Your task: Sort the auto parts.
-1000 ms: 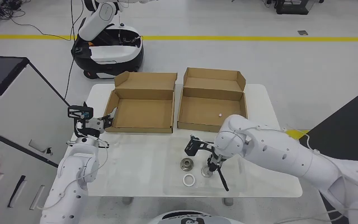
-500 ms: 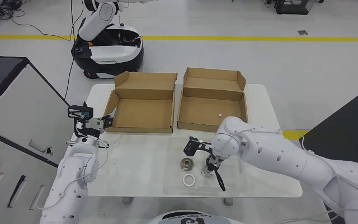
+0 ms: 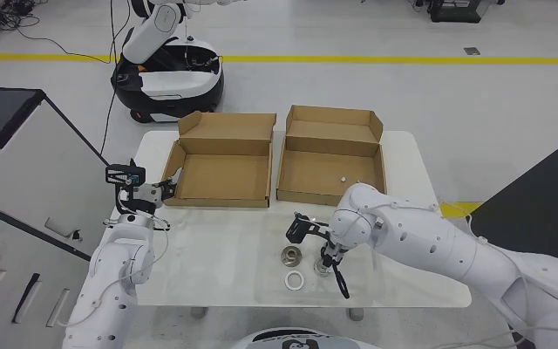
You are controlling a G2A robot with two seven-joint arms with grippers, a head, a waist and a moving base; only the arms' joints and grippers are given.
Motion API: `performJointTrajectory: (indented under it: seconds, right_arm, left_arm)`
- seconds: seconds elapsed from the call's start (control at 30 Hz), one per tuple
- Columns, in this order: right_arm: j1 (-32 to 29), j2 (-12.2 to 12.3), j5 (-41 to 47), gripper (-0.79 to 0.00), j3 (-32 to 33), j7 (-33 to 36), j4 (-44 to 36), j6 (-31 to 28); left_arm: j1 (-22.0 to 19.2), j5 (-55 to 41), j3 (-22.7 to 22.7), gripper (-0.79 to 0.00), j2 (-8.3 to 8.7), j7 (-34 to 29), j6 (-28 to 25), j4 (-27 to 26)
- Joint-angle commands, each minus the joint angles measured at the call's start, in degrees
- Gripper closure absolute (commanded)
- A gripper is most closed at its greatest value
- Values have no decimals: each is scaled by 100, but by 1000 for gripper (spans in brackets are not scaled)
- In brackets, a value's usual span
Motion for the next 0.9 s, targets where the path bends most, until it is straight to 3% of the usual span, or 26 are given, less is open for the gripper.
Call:
performJointTrajectory:
  seconds: [0.0,0.2,0.27,0.3,0.63,0.87]
  right_arm:
    - [-23,-3,-30,-256,10,3,4,-4]
    - [-107,-20,-92,-222,17,50,65,-25]
    - [-116,-27,-137,-105,24,60,76,-35]
    - [-127,-31,-126,0,33,61,81,-37]
    - [-142,-26,-96,0,201,134,26,-69]
    - [61,176,141,0,395,134,-310,-63]
  left_arm:
    - [0,0,0,-785,0,0,0,0]
    - [0,0,0,-785,0,0,0,0]
    - [0,0,0,-785,0,0,0,0]
    - [0,0,0,-785,0,0,0,0]
    - [0,0,0,-785,0,0,0,0]
    - [0,0,0,-785,0,0,0,0]
